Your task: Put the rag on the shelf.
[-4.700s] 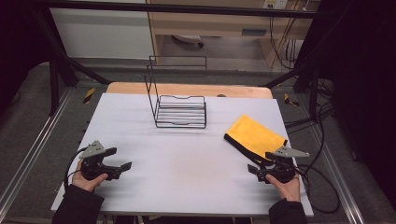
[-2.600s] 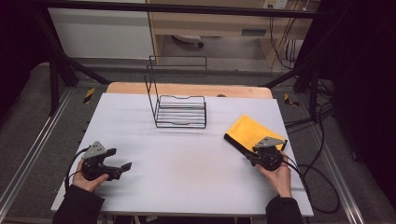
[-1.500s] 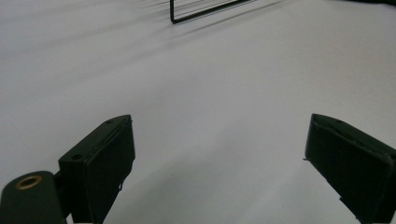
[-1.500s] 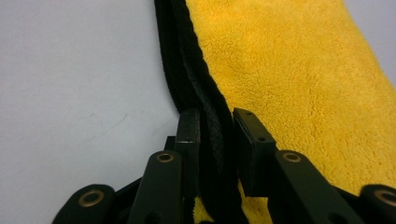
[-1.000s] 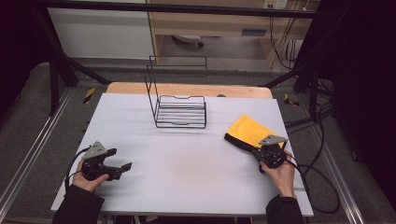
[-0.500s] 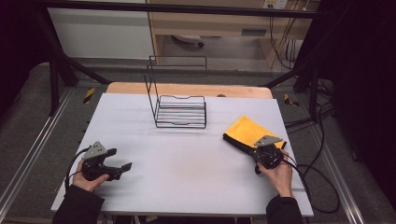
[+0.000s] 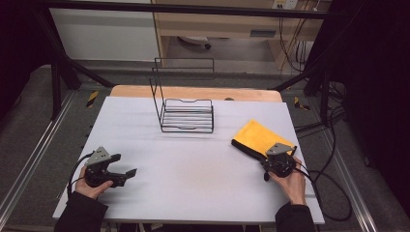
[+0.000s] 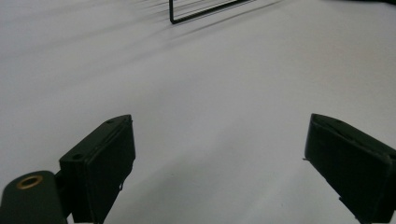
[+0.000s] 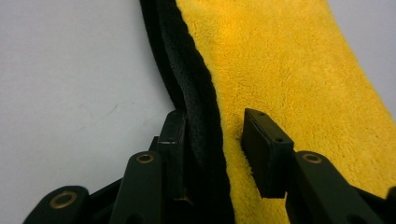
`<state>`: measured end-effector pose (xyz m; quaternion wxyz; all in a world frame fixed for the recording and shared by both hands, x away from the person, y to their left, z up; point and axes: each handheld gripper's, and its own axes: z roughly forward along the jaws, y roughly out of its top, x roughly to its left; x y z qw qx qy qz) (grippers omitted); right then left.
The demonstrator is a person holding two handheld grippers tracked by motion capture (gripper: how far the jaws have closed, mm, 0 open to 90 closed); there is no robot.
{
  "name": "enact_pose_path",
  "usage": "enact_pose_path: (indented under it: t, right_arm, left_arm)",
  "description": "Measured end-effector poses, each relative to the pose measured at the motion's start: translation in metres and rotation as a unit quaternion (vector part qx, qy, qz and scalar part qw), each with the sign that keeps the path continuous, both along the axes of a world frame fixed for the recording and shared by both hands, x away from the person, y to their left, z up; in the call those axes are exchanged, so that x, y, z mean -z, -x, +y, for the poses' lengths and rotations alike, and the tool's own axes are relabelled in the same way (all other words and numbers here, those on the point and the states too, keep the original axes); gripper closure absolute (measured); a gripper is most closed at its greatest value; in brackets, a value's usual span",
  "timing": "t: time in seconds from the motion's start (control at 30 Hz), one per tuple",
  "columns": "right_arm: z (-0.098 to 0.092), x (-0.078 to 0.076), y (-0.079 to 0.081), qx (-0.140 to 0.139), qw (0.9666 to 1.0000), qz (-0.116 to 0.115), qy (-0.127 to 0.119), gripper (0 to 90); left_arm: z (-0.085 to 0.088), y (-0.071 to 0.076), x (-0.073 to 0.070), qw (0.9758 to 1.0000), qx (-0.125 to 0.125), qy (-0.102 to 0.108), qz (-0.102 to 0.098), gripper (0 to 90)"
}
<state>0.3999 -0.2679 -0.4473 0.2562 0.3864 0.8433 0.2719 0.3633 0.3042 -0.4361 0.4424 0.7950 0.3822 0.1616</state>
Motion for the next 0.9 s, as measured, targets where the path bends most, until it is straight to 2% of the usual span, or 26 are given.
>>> enact_pose_path:
  t: [0.13, 0.3, 0.33, 0.47, 0.57, 0.9]
  right_arm:
    - [-0.005, 0.002, -0.004, -0.001, 0.9999, 0.001, -0.014, 65.3]
    - [0.001, 0.001, -0.003, 0.003, 0.9999, -0.002, 0.011, 75.8]
    - [0.002, 0.000, -0.004, 0.011, 0.9999, 0.001, 0.009, 77.1]
    - [0.001, -0.002, -0.005, 0.033, 0.9992, 0.014, -0.013, 79.7]
    - [0.000, -0.007, -0.003, 0.039, 0.9984, 0.021, -0.037, 80.1]
    - [0.016, -0.025, 0.008, 0.023, 0.9959, 0.037, -0.080, 80.2]
  left_arm:
    - [-0.001, 0.000, 0.001, 1.0000, 0.000, -0.001, 0.001, 8.6]
    - [-0.002, 0.000, 0.001, 1.0000, 0.002, -0.002, 0.001, 8.6]
    - [-0.001, 0.000, 0.000, 1.0000, 0.002, -0.003, 0.000, 8.6]
    - [0.000, -0.001, 0.000, 1.0000, 0.001, -0.001, 0.000, 8.7]
    - [0.000, -0.001, 0.001, 1.0000, 0.001, -0.001, 0.001, 8.8]
    - [0.000, -0.001, 0.000, 1.0000, 0.000, -0.001, -0.001, 8.8]
